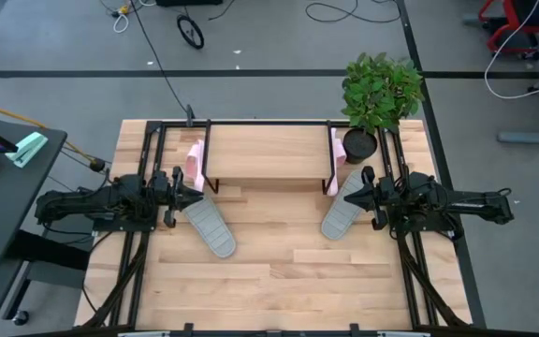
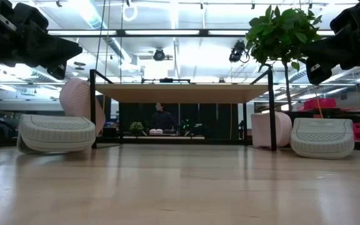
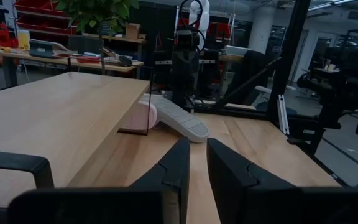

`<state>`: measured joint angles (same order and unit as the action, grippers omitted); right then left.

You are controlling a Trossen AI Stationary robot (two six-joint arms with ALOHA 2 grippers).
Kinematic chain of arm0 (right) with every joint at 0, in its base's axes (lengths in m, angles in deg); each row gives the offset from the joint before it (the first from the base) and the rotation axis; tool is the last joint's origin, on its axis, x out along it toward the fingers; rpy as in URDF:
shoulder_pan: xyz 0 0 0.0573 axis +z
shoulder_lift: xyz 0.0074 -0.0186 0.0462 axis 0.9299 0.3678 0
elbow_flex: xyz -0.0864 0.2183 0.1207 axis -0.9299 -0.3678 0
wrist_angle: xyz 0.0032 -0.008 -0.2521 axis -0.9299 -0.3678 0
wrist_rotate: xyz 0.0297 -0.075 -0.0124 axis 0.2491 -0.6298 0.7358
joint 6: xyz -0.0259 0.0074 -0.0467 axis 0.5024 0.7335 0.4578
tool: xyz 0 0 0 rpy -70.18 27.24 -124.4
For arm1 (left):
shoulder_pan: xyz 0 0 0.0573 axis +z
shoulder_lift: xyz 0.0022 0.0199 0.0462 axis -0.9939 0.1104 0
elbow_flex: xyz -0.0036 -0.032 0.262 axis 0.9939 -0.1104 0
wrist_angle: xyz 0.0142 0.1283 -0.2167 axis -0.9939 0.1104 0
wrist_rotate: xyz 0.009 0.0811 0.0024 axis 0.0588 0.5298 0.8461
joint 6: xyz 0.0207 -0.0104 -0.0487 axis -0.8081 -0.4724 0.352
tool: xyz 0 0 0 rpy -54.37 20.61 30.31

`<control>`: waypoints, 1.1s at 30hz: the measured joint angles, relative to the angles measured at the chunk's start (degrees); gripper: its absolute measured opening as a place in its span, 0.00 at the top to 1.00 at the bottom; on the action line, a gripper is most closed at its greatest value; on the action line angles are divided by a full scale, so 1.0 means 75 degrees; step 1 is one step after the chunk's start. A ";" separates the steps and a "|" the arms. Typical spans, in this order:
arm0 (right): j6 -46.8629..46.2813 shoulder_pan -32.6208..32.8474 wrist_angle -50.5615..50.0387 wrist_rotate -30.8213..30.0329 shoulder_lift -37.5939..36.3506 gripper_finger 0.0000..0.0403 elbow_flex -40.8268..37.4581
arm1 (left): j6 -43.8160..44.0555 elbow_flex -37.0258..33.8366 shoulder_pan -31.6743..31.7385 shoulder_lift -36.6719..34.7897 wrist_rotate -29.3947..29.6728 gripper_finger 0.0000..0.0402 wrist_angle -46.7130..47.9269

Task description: Pick and place slides into the shelf

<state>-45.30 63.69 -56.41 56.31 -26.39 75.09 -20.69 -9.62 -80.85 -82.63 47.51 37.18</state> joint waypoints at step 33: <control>0.0670 0.0001 0.0448 -0.0032 0.0003 0.95 0.0002 | 0.0000 0.0000 0.0000 -0.0003 0.0000 0.86 -0.0032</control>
<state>-40.28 63.69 -53.05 56.07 -26.36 75.11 -20.69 -9.62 -80.85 -82.65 47.51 36.94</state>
